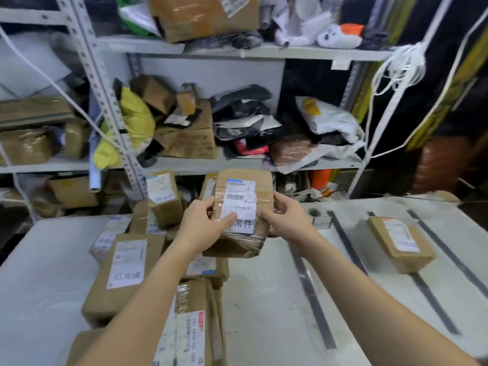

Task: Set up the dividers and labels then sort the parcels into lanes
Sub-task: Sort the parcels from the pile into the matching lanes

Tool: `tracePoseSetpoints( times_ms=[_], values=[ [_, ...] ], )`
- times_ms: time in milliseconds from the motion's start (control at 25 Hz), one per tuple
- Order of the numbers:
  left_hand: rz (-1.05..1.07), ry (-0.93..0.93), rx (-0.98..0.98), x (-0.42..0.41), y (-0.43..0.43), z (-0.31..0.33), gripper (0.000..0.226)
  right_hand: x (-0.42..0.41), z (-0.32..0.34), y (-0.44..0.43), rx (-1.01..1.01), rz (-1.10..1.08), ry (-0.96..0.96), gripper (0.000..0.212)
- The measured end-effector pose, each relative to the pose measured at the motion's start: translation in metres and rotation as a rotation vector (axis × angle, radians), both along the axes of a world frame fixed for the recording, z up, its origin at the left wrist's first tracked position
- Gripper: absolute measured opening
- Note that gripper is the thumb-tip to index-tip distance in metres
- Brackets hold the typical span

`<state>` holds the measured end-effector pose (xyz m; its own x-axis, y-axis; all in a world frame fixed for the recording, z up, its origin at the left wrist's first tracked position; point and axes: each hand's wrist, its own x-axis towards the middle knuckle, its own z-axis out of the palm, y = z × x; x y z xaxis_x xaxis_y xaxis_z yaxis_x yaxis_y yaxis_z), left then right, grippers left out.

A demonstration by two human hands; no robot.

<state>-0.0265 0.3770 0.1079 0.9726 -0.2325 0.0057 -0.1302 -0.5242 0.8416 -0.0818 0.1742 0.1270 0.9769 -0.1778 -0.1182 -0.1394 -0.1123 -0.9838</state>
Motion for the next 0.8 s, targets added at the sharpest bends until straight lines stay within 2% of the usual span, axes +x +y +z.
tracePoseSetpoints(
  times_ms=[120, 320, 440, 560, 800],
  values=[
    [-0.096, -0.005, -0.022, -0.005, -0.039, 0.018, 0.045, -0.021, 0.009, -0.036, 0.000, -0.052, -0.040, 0.036],
    [-0.197, -0.069, 0.036, -0.027, -0.126, 0.031, 0.056, -0.068, 0.013, -0.117, 0.006, -0.172, -0.061, 0.041],
    [-0.234, -0.046, 0.027, -0.050, -0.183, 0.033, 0.037, -0.095, 0.010, -0.172, -0.007, -0.210, -0.061, 0.043],
    [-0.294, -0.033, 0.003, -0.079, -0.248, 0.033, 0.027, -0.129, 0.009, -0.237, -0.001, -0.220, -0.066, 0.043],
    [-0.337, -0.012, -0.032, -0.142, -0.392, 0.031, 0.031, -0.203, 0.017, -0.378, -0.020, -0.245, -0.078, 0.037]
  ],
)
